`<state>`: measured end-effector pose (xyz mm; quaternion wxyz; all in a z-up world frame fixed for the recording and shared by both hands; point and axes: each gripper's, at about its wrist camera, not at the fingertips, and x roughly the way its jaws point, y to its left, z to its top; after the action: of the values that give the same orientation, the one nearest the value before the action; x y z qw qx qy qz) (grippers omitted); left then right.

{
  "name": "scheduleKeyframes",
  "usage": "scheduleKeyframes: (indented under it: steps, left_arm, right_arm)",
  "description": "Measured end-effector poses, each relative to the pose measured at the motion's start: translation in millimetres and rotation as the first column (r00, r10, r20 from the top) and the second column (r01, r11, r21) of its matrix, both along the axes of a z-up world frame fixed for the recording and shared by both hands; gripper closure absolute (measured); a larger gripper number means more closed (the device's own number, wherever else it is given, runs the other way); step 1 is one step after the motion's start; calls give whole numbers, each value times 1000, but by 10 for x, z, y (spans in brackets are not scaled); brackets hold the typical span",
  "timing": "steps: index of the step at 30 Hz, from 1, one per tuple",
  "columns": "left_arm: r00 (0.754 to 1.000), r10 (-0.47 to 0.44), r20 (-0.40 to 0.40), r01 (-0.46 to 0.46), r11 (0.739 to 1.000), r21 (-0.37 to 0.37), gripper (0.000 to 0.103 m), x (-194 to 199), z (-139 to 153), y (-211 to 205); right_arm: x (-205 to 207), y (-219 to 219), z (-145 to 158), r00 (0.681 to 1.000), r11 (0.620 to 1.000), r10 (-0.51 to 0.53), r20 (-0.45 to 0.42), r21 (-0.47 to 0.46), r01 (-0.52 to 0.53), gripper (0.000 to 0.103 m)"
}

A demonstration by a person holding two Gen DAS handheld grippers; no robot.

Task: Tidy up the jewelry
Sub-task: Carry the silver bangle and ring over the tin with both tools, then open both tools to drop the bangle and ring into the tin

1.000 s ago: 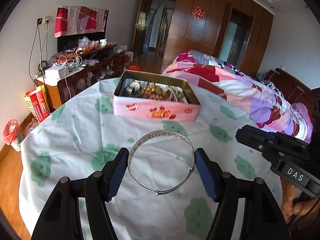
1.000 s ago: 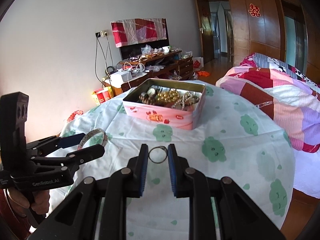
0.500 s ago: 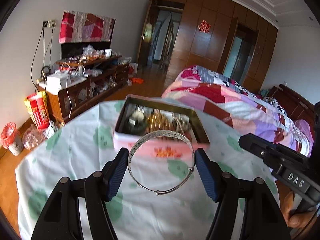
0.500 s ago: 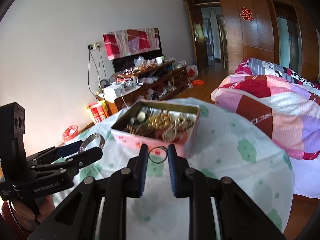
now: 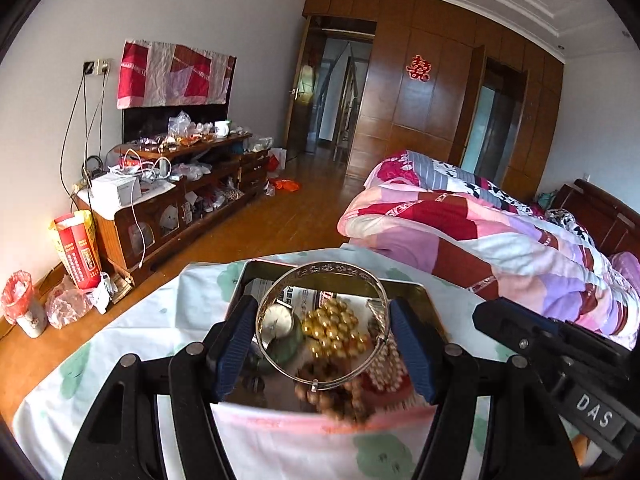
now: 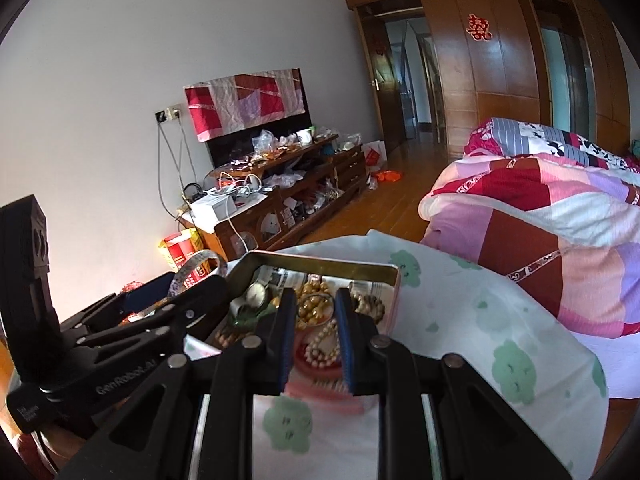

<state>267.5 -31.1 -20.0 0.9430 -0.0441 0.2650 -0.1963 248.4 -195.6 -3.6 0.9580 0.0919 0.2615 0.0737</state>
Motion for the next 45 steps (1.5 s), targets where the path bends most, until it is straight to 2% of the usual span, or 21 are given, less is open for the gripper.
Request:
scheduleKeyframes:
  steps: [6,12,18,24,36,42,45]
  left_arm:
    - [999,36,-35,-35,998,45,35,265,-167,-115]
    - [996,71,-58,-66,994,81,35,356,-278,-176]
    - [992,108,-64,-97,983,156,35,387,-364,-218]
    - [988,138,-71,-123,974,190,35,446,-414,-208]
    - [987,142,-70,-125,971,206,35,451,-425,-241]
    - [987,142,-70,-125,970,209,35,457,-426,-232]
    - [986,149,-70,-131,968,215,35,456,-427,-212]
  right_arm:
    - [315,-3,-151,999,999,-36,-41,18,36,81]
    - [551,-20,-324,994,997,-62,-85,33,65,81]
    - [615,-1,-420,992,997,-67,-102,18,69,81]
    - [643,3,-479,991,998,-62,-120,6,63,81]
    - [709,44,-559,986,997,-74,-147,-47,68,81]
    - [724,35,-561,987,998,-64,-147,-40,58,80]
    - [714,23,-557,988,998,-54,-142,-28,51,74]
